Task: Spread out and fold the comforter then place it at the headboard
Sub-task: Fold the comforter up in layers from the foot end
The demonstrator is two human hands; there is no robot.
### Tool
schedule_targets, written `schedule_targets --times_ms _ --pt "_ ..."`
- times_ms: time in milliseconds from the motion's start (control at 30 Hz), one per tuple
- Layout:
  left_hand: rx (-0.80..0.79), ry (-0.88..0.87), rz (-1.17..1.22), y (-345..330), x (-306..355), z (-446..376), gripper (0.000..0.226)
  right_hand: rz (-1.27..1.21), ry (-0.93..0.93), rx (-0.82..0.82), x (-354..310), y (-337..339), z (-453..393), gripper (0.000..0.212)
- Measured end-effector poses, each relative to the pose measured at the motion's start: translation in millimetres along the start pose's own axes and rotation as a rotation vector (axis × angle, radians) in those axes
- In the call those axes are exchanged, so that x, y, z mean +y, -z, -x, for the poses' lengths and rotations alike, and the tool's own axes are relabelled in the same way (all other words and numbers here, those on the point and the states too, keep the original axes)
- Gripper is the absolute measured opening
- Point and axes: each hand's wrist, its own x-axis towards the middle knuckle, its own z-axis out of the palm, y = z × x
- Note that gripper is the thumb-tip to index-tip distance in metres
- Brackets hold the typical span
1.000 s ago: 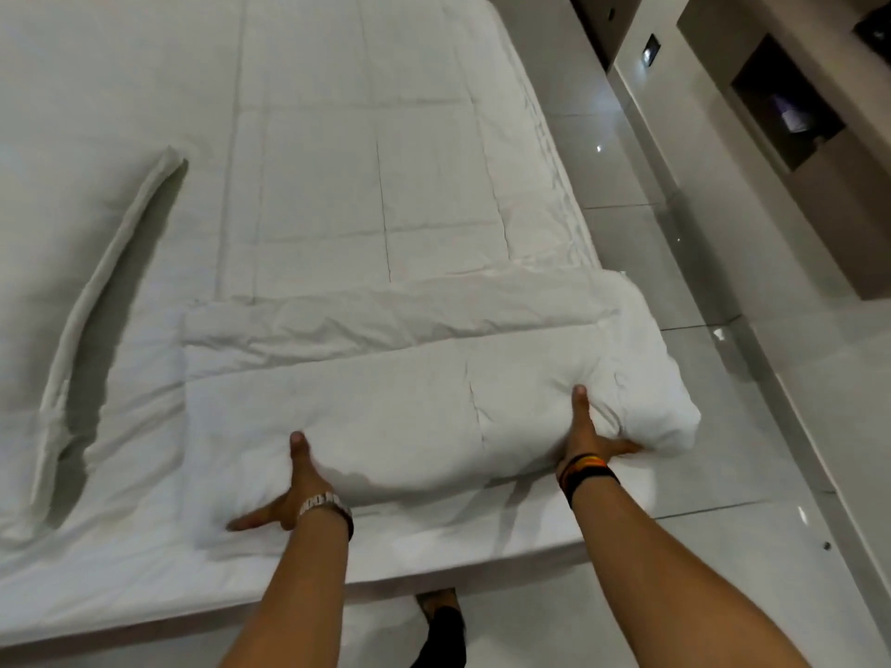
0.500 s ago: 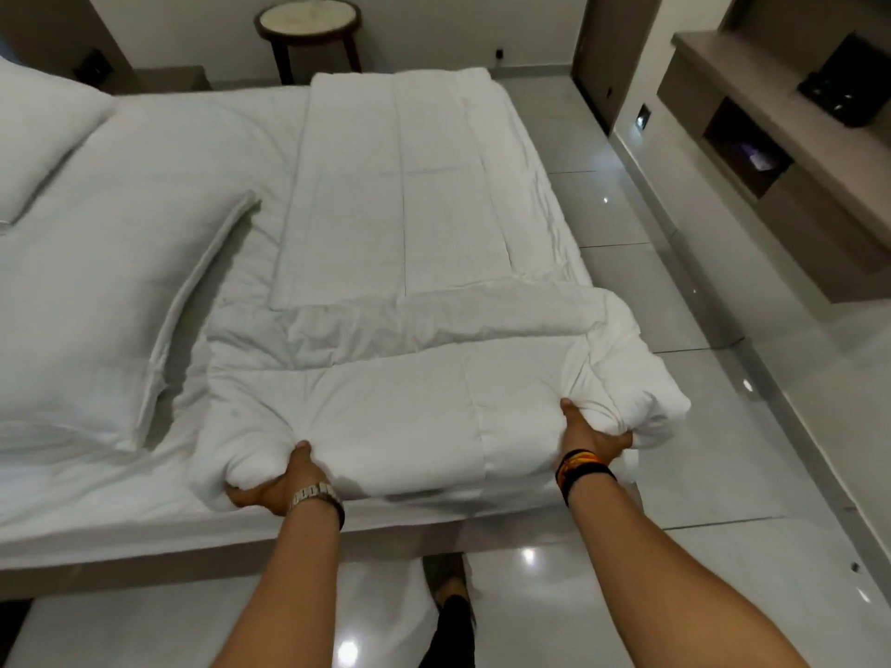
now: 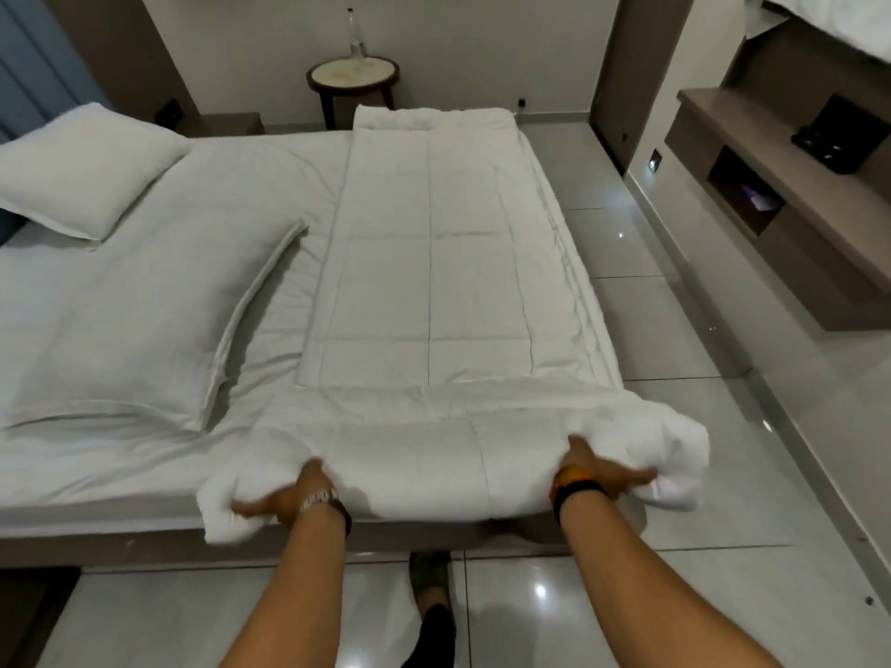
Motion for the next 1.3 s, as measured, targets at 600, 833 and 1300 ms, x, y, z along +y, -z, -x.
schedule_targets --times_ms 600,833,1300 --pt "-0.266 -0.109 -0.771 -221 -21 -138 0.102 0.284 0.032 -0.258 -18 -243 -121 0.113" --pt "0.050 0.020 -0.446 -297 -26 -167 0.159 0.217 -0.022 0.036 -21 -317 -165 0.159" --pt "0.002 -0.048 -0.265 -249 -11 -110 0.135 0.062 0.138 -0.004 -30 -257 -135 0.143"
